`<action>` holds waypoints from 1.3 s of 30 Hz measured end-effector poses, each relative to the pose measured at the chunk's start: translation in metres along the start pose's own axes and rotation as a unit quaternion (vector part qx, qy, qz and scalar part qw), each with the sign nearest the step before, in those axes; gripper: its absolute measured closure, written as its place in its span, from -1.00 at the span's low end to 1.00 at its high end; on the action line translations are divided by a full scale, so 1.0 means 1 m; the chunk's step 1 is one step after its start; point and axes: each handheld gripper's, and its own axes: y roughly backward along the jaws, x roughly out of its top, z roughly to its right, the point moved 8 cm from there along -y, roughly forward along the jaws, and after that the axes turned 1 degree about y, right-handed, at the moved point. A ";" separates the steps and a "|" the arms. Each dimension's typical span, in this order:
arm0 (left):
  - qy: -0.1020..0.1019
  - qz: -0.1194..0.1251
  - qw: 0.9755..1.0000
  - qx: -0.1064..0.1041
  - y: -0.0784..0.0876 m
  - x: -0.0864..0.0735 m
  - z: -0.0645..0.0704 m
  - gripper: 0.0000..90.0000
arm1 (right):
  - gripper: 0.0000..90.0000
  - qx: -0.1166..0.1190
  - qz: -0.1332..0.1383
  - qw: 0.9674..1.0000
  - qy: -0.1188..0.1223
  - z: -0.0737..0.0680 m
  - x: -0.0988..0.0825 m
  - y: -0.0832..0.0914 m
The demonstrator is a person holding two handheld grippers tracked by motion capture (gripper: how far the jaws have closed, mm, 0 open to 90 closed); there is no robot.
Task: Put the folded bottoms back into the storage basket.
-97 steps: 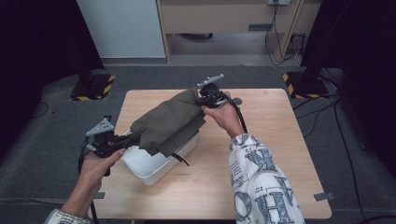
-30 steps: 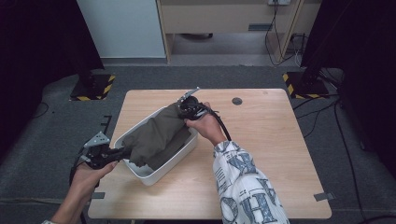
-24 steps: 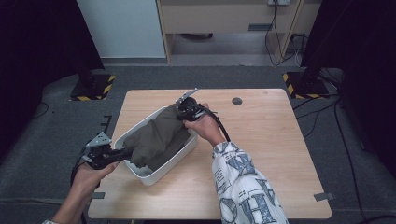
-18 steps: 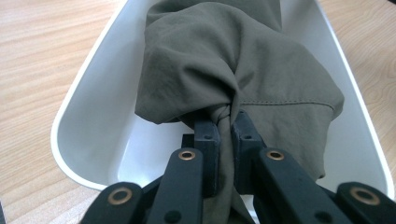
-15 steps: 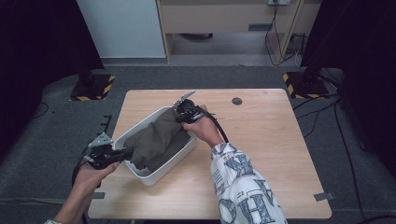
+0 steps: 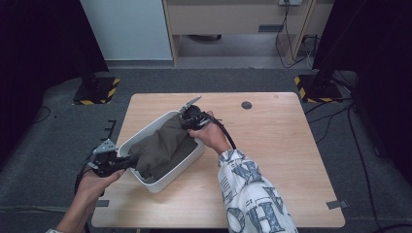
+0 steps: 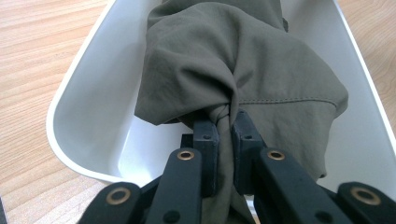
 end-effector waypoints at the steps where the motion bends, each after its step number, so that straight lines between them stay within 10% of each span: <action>1: -0.002 -0.002 1.000 0.001 -0.001 -0.001 0.000 0.81 | 0.86 0.000 0.000 1.000 0.001 0.000 0.000 0.000; 10: -0.008 0.023 0.999 0.038 0.010 0.002 -0.008 0.11 | 0.33 -0.003 0.014 1.000 -0.014 0.004 0.003 0.016; 23: 0.009 0.089 0.994 0.068 0.020 0.024 -0.031 -0.10 | -0.09 -0.009 0.030 0.998 -0.045 0.013 -0.004 0.025; 39: -0.005 0.081 0.992 0.101 0.002 0.026 -0.057 0.03 | -0.48 -0.026 0.098 0.992 -0.080 0.023 -0.030 0.043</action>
